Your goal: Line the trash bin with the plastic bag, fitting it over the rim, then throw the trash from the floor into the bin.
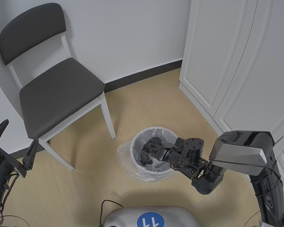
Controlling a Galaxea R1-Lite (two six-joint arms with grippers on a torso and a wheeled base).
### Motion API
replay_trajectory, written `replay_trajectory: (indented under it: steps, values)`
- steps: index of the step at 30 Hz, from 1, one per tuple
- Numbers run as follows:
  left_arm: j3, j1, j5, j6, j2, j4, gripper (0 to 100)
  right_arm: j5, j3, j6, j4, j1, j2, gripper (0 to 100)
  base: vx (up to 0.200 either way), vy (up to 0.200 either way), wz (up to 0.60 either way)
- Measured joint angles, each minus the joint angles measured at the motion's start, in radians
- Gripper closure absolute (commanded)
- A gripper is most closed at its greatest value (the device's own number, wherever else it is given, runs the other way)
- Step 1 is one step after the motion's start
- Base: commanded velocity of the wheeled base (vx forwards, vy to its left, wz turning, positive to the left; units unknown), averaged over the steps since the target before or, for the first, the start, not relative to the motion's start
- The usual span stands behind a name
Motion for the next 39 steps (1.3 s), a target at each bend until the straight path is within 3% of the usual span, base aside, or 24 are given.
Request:
replay_trajectory:
  steps: [15, 28, 34, 39]
  values:
    - [0.004, 0.0, 0.0, 0.001, 0.0, 0.0, 0, 0.009, -0.094, 0.001, 0.008, -0.092, 0.082, 100, 0.0, 0.0, 0.0]
    - [0.005, 0.0, -0.001, 0.001, 0.0, 0.0, 0, 0.055, -0.124, 0.008, -0.041, -0.172, 0.093, 100, 0.0, 0.0, 0.0]
    - [0.005, 0.0, -0.001, 0.001, 0.0, 0.0, 0, 0.053, -0.102, 0.009, -0.097, -0.136, 0.096, 100, 0.0, 0.0, 0.0]
    - [0.005, 0.0, -0.001, 0.001, 0.0, -0.001, 0, 0.042, -0.08, 0.006, -0.105, -0.061, 0.124, 100, 0.0, 0.0, 0.0]
